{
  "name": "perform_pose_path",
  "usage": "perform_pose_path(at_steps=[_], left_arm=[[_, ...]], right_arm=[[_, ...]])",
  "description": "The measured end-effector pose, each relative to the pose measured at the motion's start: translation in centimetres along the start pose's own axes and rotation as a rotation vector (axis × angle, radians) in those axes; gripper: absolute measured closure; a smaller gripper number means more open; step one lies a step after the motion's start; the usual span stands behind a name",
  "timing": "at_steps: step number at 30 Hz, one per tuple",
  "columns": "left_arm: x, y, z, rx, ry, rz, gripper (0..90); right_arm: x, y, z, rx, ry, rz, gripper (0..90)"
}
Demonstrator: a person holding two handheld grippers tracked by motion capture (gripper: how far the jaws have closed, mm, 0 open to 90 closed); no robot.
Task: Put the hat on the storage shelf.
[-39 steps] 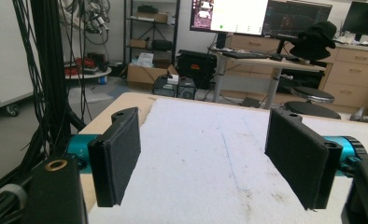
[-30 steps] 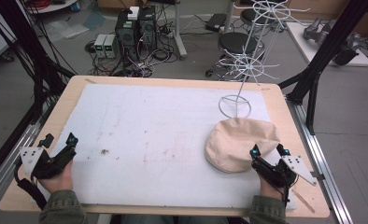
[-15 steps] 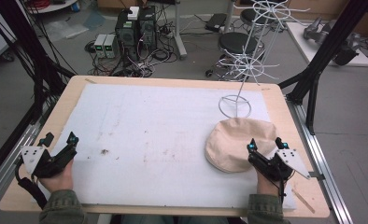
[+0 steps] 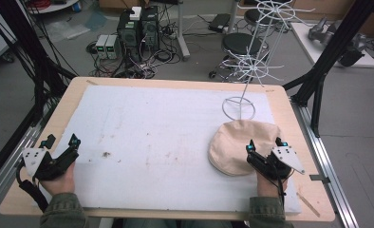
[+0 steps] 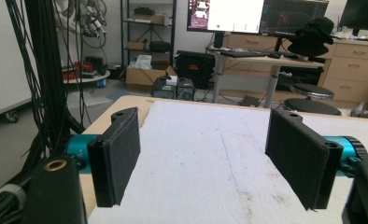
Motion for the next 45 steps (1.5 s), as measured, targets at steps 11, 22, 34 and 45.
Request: perform_pose_path(at_steps=[11, 22, 34, 45], left_arm=[[0.0, 0.0, 0.0, 0.004, -0.002, 0.001, 26.6], [0.0, -0.2, 0.0, 0.012, -0.003, 0.004, 26.6], [0.1, -0.2, 0.2, 0.016, 0.002, 0.003, 26.6], [0.0, -0.2, 0.1, 0.016, 0.000, 0.005, 26.6]], right_arm=[[-0.8, -0.9, -0.5, -0.014, -0.099, 0.069, 12.5], [-1.3, -2.1, -1.0, -0.057, -0.196, 0.142, 13.8], [-1.4, -3.0, -1.3, -0.067, -0.228, 0.209, 13.2], [-2.5, -5.7, -1.6, -0.127, -0.195, 0.420, 11.9]])
Point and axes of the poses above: each handheld gripper's, and its own axes: x roughly backward along the jaws, y roughly out of its top, z roughly to its left, the point moved 9 cm from there along -x, roughly forward along the jaws, and after that the axes turned 14 degrees about -x, right-handed, at the moved point
